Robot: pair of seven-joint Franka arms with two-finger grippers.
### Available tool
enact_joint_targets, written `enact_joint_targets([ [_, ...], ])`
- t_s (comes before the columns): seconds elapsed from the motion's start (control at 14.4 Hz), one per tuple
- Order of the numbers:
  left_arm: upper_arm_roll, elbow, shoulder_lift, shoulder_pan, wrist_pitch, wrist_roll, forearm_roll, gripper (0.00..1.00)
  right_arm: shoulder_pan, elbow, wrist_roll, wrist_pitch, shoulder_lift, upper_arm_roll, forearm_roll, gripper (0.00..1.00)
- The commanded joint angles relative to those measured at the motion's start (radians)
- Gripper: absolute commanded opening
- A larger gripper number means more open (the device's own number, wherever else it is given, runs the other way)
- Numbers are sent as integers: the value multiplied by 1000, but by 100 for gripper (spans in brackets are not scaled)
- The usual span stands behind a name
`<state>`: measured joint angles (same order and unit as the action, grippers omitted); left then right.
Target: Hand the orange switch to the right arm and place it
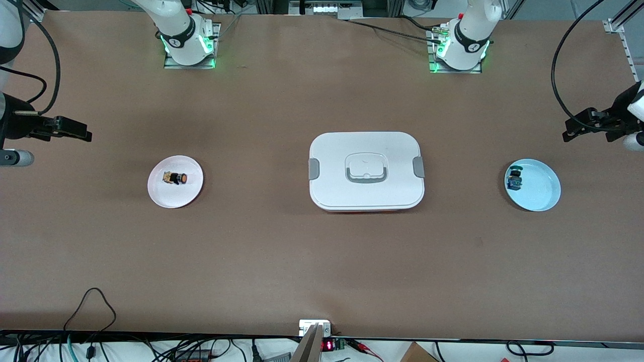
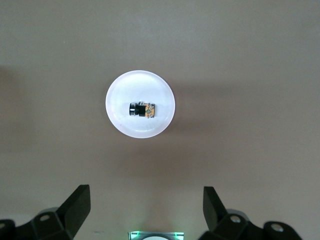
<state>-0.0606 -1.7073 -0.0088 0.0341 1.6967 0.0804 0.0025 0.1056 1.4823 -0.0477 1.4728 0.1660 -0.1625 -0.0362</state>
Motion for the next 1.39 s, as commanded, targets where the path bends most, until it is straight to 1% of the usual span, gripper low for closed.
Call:
enact_joint_targets([
  [0.0, 2, 0, -3, 3, 5, 21, -15, 100, -10, 221, 22, 142, -145, 26, 18, 100],
  [0.07, 2, 0, -3, 3, 5, 21, -15, 100, -12, 263, 25, 168, -172, 26, 18, 100],
  [0.56, 2, 0, -3, 3, 3, 21, -15, 100, -14, 185, 20, 164, -166, 26, 7, 100],
  [0.91, 1, 0, -2, 4, 3, 21, -15, 100, -3, 179, 45, 144, -161, 29, 10, 100],
  [1.04, 1, 0, -2, 6, 3, 19, -15, 100, 23, 177, 46, 139, -161, 37, 21, 100],
  [1.32, -1, 0, -2, 6, 0, 19, -15, 100, 13, 141, 32, 110, -160, 24, 24, 100],
])
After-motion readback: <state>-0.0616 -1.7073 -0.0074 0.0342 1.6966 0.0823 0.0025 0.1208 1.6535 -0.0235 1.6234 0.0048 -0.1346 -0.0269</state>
